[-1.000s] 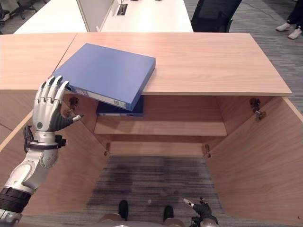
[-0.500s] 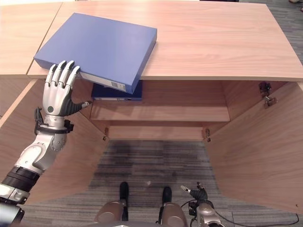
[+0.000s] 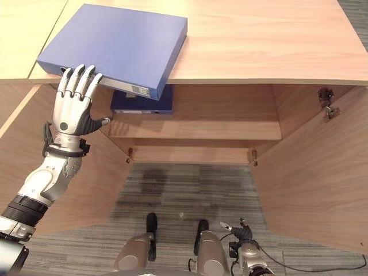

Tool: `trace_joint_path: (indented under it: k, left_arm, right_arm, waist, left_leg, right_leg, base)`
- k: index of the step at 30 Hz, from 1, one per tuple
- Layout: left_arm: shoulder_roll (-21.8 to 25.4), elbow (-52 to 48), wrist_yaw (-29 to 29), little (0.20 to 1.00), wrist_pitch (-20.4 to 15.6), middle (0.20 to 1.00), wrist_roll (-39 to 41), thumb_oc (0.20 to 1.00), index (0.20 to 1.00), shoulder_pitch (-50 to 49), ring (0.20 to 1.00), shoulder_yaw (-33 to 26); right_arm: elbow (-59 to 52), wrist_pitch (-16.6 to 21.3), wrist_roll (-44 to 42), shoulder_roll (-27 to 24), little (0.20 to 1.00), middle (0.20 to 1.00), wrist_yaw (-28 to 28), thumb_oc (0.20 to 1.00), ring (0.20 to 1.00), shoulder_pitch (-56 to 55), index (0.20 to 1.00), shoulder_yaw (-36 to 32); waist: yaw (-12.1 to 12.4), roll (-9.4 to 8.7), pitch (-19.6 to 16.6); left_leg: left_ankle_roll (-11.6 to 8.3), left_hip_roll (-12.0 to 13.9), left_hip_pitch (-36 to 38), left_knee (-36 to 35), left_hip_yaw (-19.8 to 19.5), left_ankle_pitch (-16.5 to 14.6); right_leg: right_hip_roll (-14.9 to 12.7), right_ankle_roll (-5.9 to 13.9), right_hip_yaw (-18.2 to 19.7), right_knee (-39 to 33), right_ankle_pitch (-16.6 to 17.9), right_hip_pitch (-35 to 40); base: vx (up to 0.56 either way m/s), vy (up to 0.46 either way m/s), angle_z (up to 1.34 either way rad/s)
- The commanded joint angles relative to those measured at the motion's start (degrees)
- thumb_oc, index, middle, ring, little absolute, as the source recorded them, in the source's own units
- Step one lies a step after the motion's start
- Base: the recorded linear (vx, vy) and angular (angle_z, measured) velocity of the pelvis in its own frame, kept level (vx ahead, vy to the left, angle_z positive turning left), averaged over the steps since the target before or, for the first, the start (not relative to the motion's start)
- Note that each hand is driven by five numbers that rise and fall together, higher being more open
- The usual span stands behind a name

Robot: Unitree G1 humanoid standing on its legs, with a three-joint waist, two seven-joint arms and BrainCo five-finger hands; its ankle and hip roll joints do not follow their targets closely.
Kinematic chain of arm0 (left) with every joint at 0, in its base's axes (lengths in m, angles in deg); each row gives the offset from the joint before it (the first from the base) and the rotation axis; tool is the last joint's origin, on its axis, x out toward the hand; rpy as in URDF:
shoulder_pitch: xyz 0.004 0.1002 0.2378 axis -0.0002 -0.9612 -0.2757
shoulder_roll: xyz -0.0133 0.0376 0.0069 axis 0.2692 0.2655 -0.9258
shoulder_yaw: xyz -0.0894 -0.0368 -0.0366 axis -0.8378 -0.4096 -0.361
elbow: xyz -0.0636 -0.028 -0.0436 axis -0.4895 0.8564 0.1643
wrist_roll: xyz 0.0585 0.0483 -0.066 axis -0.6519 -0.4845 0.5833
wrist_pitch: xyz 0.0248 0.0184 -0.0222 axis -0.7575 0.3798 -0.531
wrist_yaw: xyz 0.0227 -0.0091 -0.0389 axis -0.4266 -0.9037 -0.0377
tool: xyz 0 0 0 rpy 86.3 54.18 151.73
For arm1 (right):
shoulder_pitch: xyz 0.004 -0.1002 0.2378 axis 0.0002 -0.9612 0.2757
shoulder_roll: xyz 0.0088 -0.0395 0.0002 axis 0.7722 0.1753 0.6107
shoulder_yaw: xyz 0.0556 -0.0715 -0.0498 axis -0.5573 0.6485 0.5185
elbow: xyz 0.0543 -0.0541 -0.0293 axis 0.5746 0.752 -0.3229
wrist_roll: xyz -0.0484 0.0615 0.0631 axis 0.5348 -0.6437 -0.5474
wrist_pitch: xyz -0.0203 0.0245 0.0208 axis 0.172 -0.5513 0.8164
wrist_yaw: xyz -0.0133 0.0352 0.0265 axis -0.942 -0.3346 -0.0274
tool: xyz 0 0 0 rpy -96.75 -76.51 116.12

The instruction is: Put the empty folder in the office cabinet

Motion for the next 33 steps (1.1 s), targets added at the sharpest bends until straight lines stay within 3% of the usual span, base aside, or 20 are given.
trace_joint_path:
  k: [1,16,33]
  left_arm:
    - [2.5,-4.3,-2.2,1.000,-0.5,1.000,-1.5,1.000,1.000,3.0,1.000,-2.5]
    - [2.4,-9.9,-3.2,1.000,-1.7,1.000,-0.3,1.000,1.000,2.3,1.000,-5.9]
    - [2.0,-0.3,-1.4,1.000,1.3,1.000,-1.2,1.000,1.000,12.9,1.000,3.9]
  right_arm:
    - [-0.7,1.6,0.2,0.3,1.000,1.000,-0.9,1.000,1.000,-0.1,1.000,1.6]
    - [-0.4,1.2,0.4,0.9,1.000,1.000,-0.5,1.000,1.000,-0.4,1.000,2.1]
    - [0.5,1.3,-0.4,0.2,1.000,1.000,-0.7,1.000,1.000,0.8,1.000,2.7]
  waist:
    - [0.1,0.36,-1.1]
    - [0.4,0.29,-1.5]
    - [-0.9,0.82,-0.8]
  left_leg:
    - [-0.75,0.4,-0.4,8.1,-0.9,-6.6]
    - [-1.02,0.7,1.7,7.3,-0.9,-7.0]
    - [-1.04,1.3,0.6,8.6,-0.5,-7.1]
  right_leg:
    - [0.3,4.57,1.5,2.6,-2.0,3.2]
    - [0.3,4.46,1.6,2.4,-2.6,4.6]
    - [0.3,4.62,2.4,3.3,-2.8,3.6]
  base:
    - [0.00,0.000,0.00]
    - [0.00,0.000,0.00]
    - [0.00,0.000,0.00]
